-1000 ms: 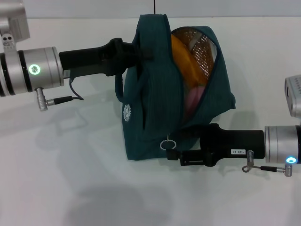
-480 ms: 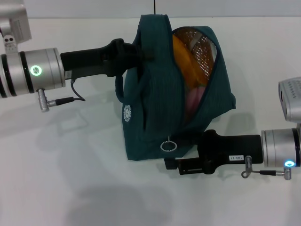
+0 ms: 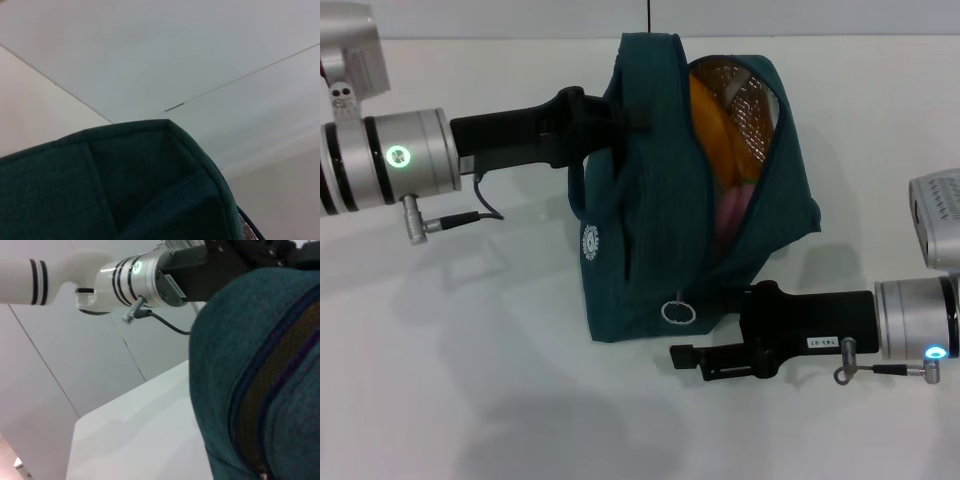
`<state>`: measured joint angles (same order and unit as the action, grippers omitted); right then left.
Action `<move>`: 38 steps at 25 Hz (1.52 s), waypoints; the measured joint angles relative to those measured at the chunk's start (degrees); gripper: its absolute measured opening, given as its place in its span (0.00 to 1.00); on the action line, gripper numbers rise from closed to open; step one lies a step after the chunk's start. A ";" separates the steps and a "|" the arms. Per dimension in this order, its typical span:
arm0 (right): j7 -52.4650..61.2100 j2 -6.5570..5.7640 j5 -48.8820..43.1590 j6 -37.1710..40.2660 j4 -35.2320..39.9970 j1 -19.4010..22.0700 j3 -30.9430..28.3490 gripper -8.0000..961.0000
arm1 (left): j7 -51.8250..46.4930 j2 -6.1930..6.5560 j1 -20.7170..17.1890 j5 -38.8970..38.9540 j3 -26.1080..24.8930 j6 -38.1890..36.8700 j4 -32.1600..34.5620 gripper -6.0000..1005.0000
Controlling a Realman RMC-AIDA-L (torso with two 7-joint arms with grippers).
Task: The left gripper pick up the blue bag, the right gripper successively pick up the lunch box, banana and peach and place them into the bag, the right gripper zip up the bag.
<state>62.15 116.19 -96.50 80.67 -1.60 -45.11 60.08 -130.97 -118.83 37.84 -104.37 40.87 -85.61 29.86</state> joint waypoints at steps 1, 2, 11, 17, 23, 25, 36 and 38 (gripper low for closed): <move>0.02 0.00 0.00 -0.24 -0.02 -0.04 -0.12 0.65 | 0.00 0.03 -0.01 0.19 0.01 0.00 0.00 0.04; 0.07 0.00 -0.01 -0.53 -0.03 -0.11 -0.19 0.65 | 0.01 0.05 -0.05 0.34 0.03 0.00 0.00 0.04; -0.08 0.00 -0.02 -2.01 -2.03 -1.82 -0.48 0.64 | 0.22 -0.22 0.26 0.68 0.23 0.00 0.02 0.04; -0.11 0.00 0.11 -2.58 -1.54 -1.91 -0.56 0.63 | 0.29 -0.17 -0.12 0.76 0.09 0.00 0.03 0.04; -0.21 0.00 0.08 -3.40 -1.43 -1.95 -0.58 0.54 | 0.29 -0.17 -0.13 0.76 0.18 -0.02 0.02 0.04; -0.21 0.00 0.10 -3.43 -1.42 -1.92 -0.58 0.45 | 0.29 -0.17 -0.14 0.76 0.15 -0.03 0.02 0.04; -0.21 0.00 0.52 -3.42 -0.99 -1.32 -0.58 0.07 | 0.45 -0.06 -0.14 0.76 -0.03 -0.09 0.00 0.04; -0.20 0.00 0.55 -3.20 -0.58 -1.04 -0.58 0.04 | 0.46 -0.01 -0.13 0.75 -0.03 -0.09 -0.01 0.04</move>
<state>61.94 116.19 -95.94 77.46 -2.17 -46.16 59.50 -130.51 -118.84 37.71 -103.62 40.85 -85.69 29.85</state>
